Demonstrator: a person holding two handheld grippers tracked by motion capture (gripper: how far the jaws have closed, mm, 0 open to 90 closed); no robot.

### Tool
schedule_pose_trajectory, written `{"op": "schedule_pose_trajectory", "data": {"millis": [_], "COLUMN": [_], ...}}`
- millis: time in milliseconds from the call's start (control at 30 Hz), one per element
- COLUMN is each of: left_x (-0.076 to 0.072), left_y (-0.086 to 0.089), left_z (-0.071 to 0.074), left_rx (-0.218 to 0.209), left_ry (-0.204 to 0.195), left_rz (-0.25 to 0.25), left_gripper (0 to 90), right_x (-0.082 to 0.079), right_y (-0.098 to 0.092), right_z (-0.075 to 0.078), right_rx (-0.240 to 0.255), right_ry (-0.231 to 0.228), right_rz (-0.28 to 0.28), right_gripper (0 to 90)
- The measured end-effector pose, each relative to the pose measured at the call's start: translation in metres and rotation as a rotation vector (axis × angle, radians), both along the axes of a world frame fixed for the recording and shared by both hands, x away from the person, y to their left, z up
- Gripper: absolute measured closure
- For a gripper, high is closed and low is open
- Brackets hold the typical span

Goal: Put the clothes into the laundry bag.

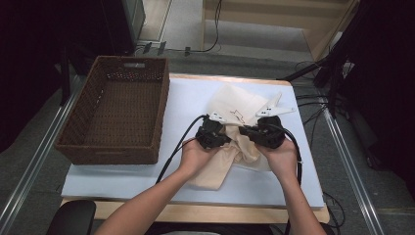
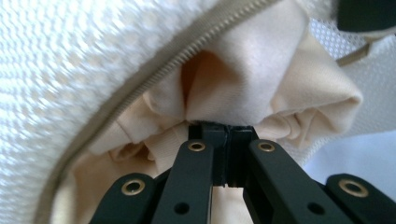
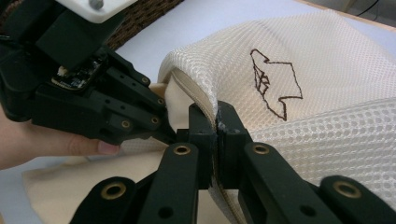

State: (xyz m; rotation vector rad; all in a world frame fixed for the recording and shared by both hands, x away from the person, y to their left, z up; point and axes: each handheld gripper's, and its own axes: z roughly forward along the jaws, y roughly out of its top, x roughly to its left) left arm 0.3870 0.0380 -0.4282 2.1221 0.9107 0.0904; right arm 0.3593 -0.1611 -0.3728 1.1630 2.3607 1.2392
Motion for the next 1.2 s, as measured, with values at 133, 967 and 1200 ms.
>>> {"op": "schedule_pose_trajectory", "data": {"millis": [133, 967, 1200], "left_x": [0.005, 0.001, -0.023], "left_y": [-0.002, 0.024, 0.031], "left_z": [-0.003, 0.012, 0.023], "left_rx": [-0.001, -0.046, -0.052], "left_ry": [-0.001, 0.045, 0.023], "left_rz": [0.018, -0.035, -0.097], "left_gripper": [90.0, 64.4, 50.0], "right_x": [0.0, 0.001, 0.002], "right_y": [-0.001, -0.001, -0.003], "right_z": [0.0, -0.007, -0.006], "right_rx": [0.005, -0.007, -0.005], "right_ry": [0.002, 0.023, 0.026], "right_rz": [-0.001, -0.001, -0.005], "right_gripper": [88.4, 88.5, 88.4]}}
